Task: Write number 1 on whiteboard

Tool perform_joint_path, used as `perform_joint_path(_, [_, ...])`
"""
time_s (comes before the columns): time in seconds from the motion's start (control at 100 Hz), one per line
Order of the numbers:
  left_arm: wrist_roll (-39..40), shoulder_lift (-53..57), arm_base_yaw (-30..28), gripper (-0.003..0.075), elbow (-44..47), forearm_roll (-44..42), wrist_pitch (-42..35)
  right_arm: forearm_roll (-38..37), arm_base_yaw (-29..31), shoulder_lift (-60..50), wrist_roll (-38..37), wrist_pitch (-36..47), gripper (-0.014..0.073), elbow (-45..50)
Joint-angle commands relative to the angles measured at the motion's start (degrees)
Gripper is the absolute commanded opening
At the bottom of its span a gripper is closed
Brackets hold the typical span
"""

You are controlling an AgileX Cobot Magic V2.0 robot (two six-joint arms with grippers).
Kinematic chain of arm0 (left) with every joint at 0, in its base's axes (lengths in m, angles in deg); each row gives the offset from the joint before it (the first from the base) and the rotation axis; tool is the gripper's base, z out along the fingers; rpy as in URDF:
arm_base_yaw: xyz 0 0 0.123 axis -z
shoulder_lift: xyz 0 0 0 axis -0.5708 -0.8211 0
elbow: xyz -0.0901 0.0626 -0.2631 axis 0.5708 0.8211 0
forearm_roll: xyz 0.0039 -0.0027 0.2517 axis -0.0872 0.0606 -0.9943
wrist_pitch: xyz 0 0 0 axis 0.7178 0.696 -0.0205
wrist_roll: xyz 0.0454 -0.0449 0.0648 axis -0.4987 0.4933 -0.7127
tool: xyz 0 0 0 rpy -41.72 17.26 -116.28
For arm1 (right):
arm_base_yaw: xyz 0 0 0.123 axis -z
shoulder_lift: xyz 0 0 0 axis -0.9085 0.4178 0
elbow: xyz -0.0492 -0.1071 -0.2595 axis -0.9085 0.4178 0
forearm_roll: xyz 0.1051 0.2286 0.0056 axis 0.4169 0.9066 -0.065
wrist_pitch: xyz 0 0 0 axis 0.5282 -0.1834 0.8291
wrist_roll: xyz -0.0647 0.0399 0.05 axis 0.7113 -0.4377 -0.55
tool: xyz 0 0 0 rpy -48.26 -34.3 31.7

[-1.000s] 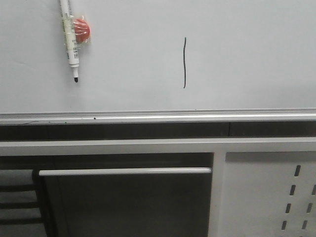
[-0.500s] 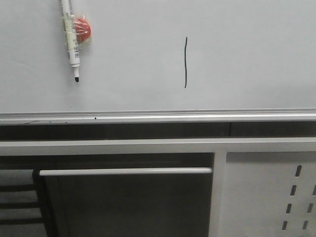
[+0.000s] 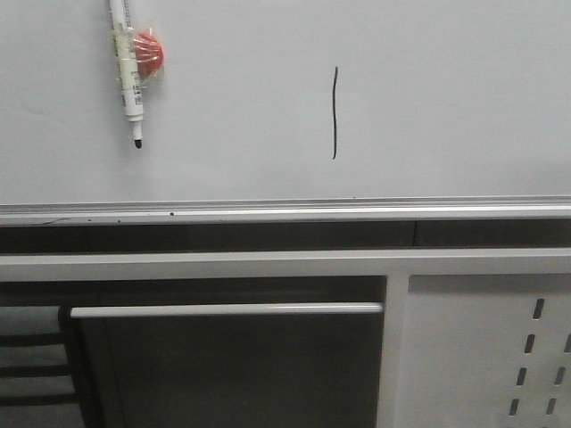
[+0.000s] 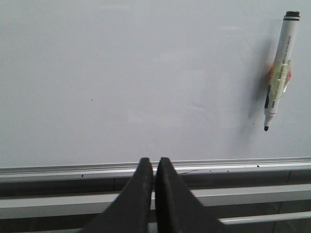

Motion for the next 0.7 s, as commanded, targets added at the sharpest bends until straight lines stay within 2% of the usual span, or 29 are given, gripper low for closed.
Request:
perform_joint_path(0.0, [0.59,1.33,0.42,-0.002,2.34,-0.08,-4.43,-4.59,3.61,1.05,-3.68,5.65,-0.0064,0.81])
perform_joint_path(0.07, [0.59,1.33,0.42,-0.002,2.34,-0.08,-4.43,-5.41,5.89,1.05,-3.68,8.04,-0.0064,3.24])
perform_joint_path(0.23, [0.59,1.33,0.42,-0.002,2.34,-0.08,-4.43,-6.72,6.28,-2.89,-3.57,11.09,-0.0064,9.26])
perform_joint_path(0.27, [0.59,1.33,0.42,-0.002,2.34,-0.08,-4.43,-6.72,6.34,-2.73,-3.57,7.91,-0.0064,9.09])
perform_joint_path(0.33, [0.59,1.33,0.42,-0.002,2.34,-0.08,-4.31,-6.72,6.43,-2.73,-3.57,7.32,-0.0064,9.09])
perform_joint_path(0.69, [0.59,1.33,0.42,-0.002,2.34,-0.08,-4.31,-6.81,6.43,-2.73,-2.39,8.58,-0.0064,9.09])
